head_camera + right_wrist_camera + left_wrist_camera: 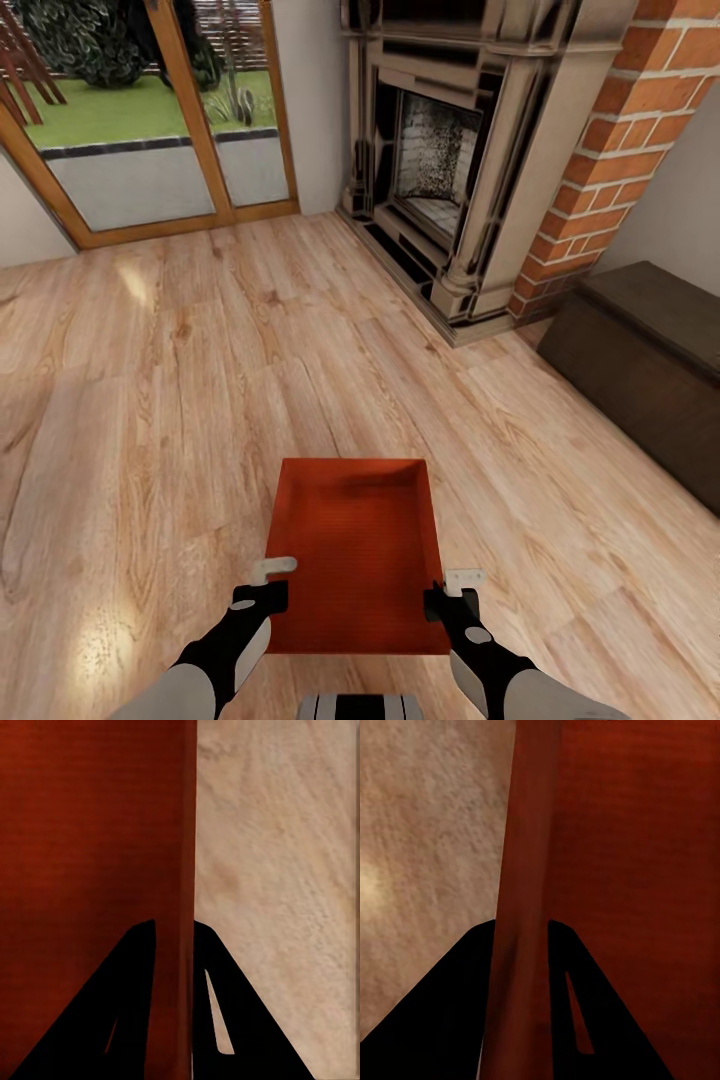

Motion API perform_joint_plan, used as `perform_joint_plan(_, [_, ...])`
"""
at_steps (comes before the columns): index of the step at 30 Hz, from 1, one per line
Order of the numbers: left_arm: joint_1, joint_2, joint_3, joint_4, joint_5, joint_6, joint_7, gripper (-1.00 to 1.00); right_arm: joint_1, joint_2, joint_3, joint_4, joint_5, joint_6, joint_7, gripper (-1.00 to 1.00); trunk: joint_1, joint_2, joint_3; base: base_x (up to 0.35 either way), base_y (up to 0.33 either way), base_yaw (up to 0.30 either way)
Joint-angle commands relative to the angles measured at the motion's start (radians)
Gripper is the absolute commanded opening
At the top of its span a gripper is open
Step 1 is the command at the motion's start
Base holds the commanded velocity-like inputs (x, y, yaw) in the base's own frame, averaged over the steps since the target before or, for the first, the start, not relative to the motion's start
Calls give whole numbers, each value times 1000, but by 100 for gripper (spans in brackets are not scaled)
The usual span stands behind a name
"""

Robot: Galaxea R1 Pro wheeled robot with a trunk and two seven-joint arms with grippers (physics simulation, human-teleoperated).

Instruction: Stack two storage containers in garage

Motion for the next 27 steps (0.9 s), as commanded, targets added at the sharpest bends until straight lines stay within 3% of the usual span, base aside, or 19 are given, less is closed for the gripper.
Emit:
perform_joint_plan(1, [0,0,3,-3,-3,6,6,-100,0,0,-9,2,1,-4,-4,-100,-4,7,3,0,0,0])
perform_joint_plan(27, [0,2,2,-1,-3,4,6,-100,0,-1,-9,2,3,-4,-4,-100,-104,189,84,0,0,0])
